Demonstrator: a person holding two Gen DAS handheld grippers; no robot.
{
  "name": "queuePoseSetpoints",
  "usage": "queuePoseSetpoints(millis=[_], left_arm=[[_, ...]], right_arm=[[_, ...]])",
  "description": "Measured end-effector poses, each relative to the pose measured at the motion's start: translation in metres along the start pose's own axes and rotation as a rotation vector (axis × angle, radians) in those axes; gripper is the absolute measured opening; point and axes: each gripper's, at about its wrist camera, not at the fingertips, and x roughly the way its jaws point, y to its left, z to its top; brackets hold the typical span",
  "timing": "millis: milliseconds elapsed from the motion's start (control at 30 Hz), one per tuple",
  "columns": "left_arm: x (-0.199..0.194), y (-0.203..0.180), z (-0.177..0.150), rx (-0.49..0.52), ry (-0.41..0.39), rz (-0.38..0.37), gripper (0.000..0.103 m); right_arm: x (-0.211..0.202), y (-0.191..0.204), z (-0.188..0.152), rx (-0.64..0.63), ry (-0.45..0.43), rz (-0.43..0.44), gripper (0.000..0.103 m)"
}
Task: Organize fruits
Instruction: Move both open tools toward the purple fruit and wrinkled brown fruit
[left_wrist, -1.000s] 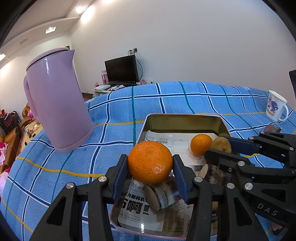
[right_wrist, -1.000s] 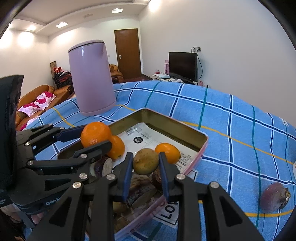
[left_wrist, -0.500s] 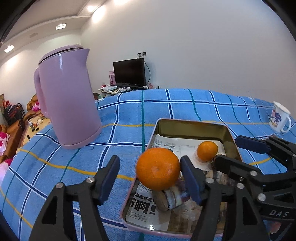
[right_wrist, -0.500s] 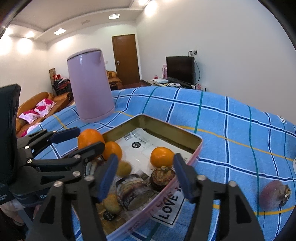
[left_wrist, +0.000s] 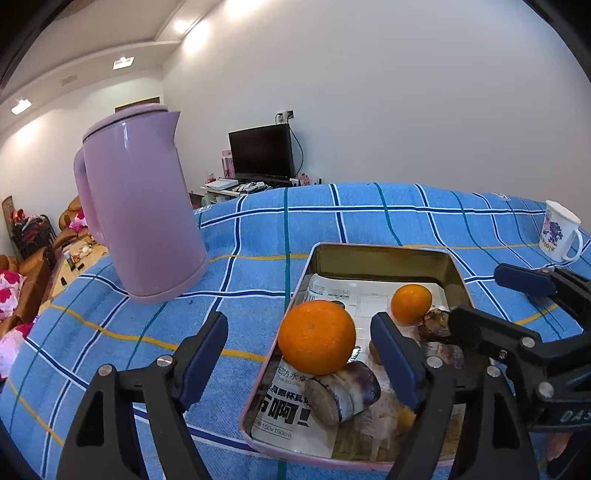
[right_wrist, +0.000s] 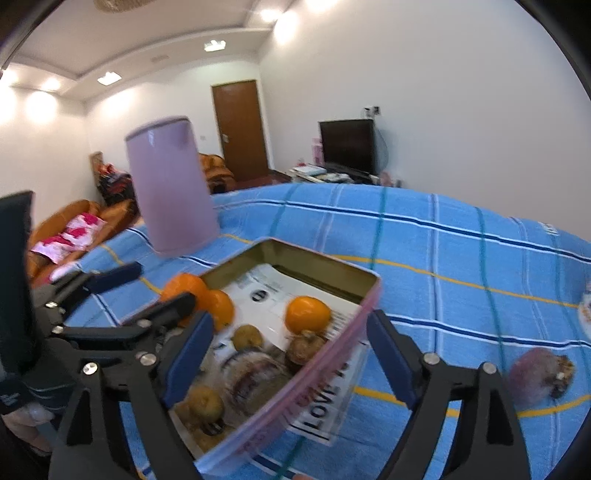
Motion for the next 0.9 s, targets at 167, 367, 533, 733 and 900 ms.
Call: queuePoseSetpoints(millis=[167,367,533,733,900], left_arm=[[-0.015,-0.007,0.016,-0.001,-0.015,0.000,0.081],[-0.026,-0.045,0.038,-0.001,-0.014,-0.068,0.081],[-0.016,-0.107,0.043,0.038,0.035,-0.153,0.081],[0.002,-0.190,0.038,0.130,0.080,-0.251,0.081],[0.021,-0.236,0.036,0.184,0.125,-0.309,0.081]], right_arm=[[-0.026,-0.015,0.006,0.013,-0.012,-0.040,0.087],[-0.070,-0.075,0.006,0.055,-0.055,-0.184,0.087],[-0.096,-0.152,-0.013,0.200,-0.053,-0.340,0.087],[-0.109,-0.211,-0.033,0.331,-0.050,-0.470,0.087],[-0.115,-0.232,-0.041,0.374,-0.056,-0.518,0.087]])
